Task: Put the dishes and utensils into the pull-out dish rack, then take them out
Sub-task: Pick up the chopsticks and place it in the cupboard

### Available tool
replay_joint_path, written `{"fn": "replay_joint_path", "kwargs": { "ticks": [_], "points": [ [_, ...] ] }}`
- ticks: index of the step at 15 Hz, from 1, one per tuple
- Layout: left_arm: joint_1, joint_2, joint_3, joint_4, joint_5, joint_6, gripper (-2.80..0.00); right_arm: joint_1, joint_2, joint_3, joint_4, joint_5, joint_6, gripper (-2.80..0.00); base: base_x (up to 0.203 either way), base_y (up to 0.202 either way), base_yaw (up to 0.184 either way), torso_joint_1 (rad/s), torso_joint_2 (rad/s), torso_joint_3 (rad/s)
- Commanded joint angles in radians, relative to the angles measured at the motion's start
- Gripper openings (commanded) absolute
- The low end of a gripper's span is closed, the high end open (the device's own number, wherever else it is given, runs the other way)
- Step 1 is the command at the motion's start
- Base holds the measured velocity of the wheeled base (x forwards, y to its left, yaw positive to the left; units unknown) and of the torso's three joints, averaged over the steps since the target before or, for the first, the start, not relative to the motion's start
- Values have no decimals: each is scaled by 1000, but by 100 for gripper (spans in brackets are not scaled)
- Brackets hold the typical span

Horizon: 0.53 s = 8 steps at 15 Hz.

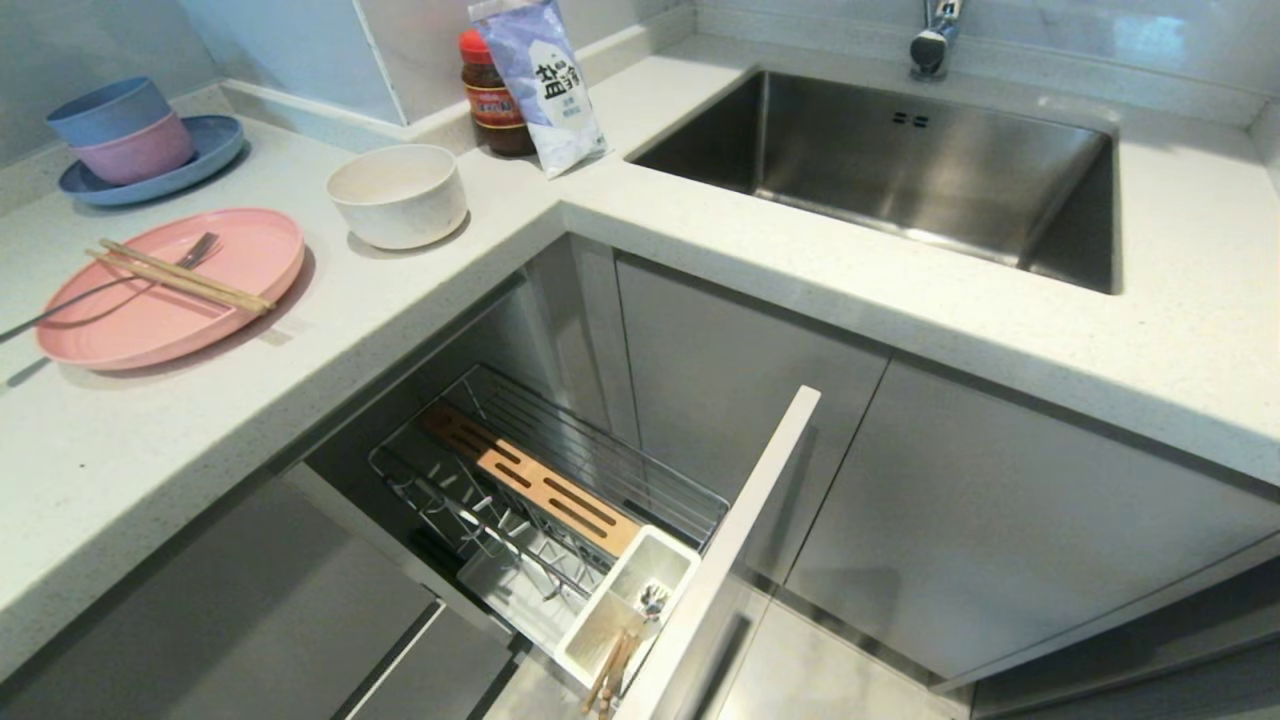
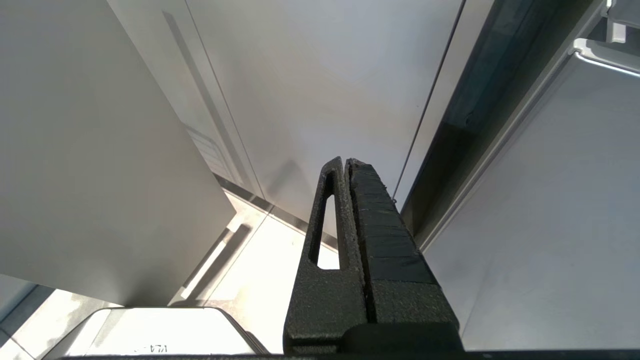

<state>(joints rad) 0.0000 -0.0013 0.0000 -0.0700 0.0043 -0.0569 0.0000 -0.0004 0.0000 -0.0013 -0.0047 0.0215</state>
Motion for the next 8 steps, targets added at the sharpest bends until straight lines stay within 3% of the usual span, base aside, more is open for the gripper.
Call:
{"fn": "replay_joint_path", "kwargs": {
  "ticks": [1, 8],
  "points": [
    [0, 1, 26, -1, 0, -1, -280, 0, -3, 2, 0, 0, 0, -280, 0, 0, 0, 0, 0, 0],
    [0, 1, 26, -1, 2, 0, -280, 0, -3, 2, 0, 0, 0, -280, 0, 0, 0, 0, 0, 0]
  ]
}}
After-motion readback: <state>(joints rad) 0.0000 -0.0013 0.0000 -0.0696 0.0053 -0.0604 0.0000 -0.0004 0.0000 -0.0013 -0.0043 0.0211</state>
